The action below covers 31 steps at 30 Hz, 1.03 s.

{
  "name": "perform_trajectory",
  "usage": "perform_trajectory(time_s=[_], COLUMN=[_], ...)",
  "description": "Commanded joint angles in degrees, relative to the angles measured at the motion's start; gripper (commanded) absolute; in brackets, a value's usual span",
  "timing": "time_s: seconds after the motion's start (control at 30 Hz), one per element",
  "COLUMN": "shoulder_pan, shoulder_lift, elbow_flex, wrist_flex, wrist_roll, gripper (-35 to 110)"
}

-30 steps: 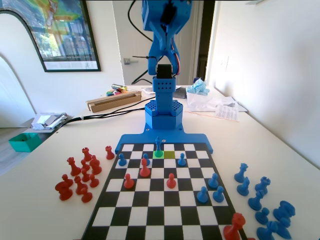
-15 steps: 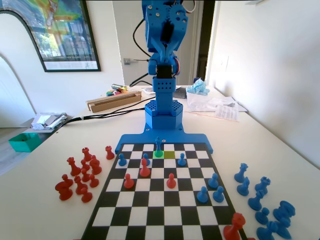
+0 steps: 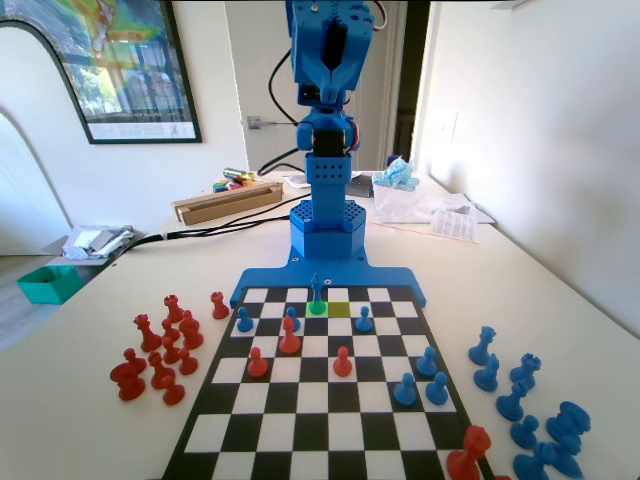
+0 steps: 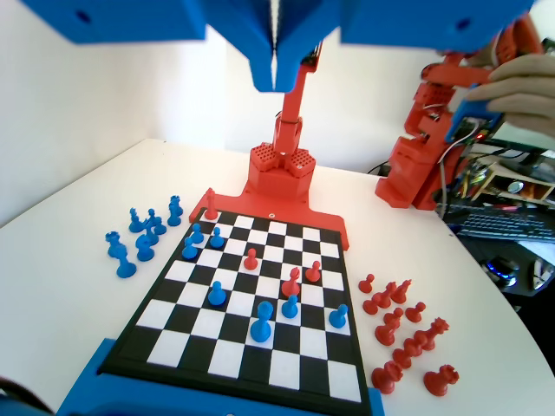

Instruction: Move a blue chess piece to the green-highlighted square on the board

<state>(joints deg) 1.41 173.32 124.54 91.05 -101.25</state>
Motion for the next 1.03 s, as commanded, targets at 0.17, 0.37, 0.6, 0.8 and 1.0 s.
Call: perform_trajectory(time_s=[0.17,0.37,0.6,0.8,1.0], shoulder_pan=[0.44,0.53,0.44,0.44,0.44], shoulder_lift=[1.58,1.58,1.58,1.58,1.58], elbow_flex=[0.35,0.35,0.35,0.35,0.35], wrist_flex=[-0.97,-0.97,-0.97,-0.97,-0.97], wrist_roll=[-0.62,-0.53,-0.53,-0.53,-0.53], gripper=[1,1,1,1,1])
